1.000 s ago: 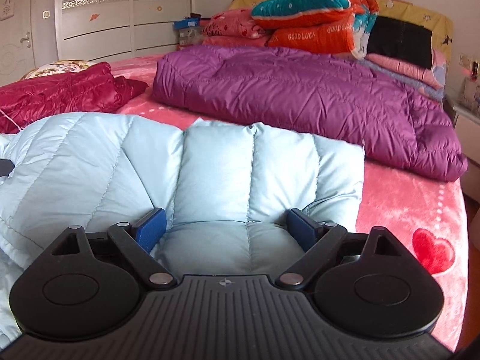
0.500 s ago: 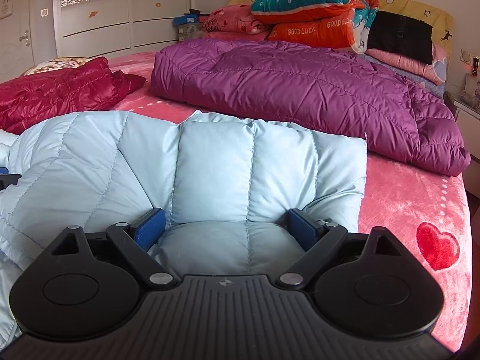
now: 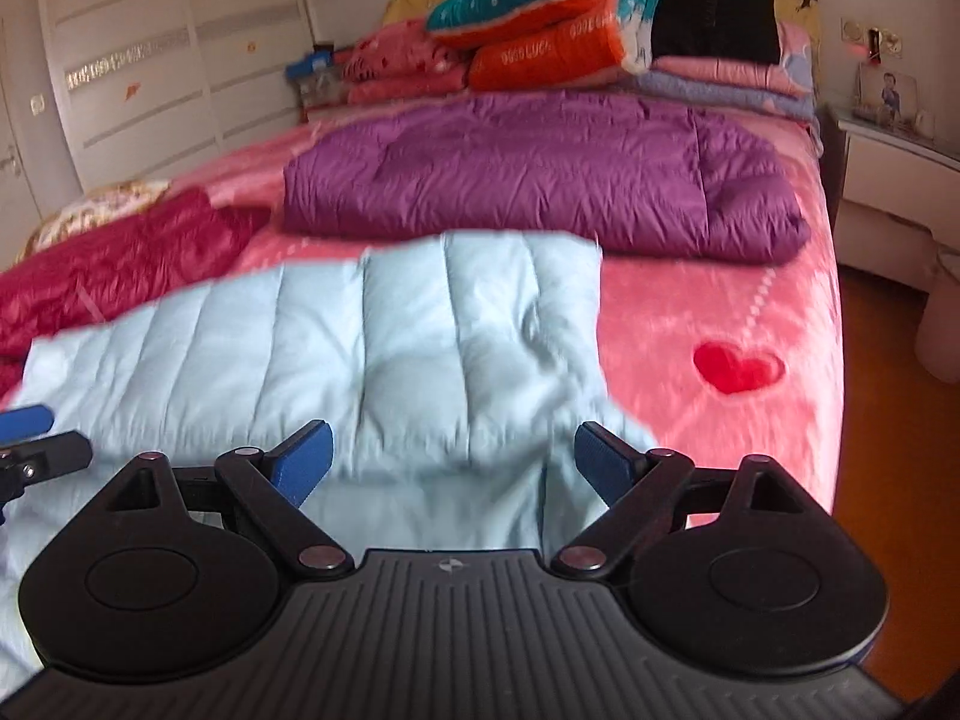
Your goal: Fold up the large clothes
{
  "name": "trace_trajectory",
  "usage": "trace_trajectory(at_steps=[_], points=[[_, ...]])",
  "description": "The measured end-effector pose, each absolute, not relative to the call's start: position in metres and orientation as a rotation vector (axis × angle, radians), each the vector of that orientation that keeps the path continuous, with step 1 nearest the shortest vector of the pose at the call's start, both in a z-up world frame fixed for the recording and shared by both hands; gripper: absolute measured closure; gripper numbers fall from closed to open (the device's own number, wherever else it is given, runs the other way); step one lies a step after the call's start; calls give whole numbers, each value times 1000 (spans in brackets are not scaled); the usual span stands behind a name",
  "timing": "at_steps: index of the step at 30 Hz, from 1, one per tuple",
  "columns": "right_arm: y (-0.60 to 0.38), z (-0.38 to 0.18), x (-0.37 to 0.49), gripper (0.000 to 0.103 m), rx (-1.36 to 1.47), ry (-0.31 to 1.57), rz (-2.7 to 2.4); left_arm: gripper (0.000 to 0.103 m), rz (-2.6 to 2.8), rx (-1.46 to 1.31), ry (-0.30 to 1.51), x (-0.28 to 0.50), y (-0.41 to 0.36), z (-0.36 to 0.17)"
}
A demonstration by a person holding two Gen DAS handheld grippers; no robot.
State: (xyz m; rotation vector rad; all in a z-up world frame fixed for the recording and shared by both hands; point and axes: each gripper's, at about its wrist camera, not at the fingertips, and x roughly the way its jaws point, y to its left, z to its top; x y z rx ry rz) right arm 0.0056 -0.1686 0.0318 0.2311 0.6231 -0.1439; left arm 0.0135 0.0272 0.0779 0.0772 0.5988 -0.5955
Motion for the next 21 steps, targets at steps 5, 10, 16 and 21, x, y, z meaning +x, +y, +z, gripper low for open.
trace_trajectory(at_steps=[5,10,16,21], points=[[-159,18,-18,0,204,704,-157,20,-638,145,662,-18,18,64],[-152,7,-39,0,198,758,-152,19,-660,195,685,-45,21,63],[-143,8,-67,0,162,792,-124,19,-672,254,713,-76,30,59],[-138,8,-94,0,174,827,-110,18,-677,265,743,-96,37,60]])
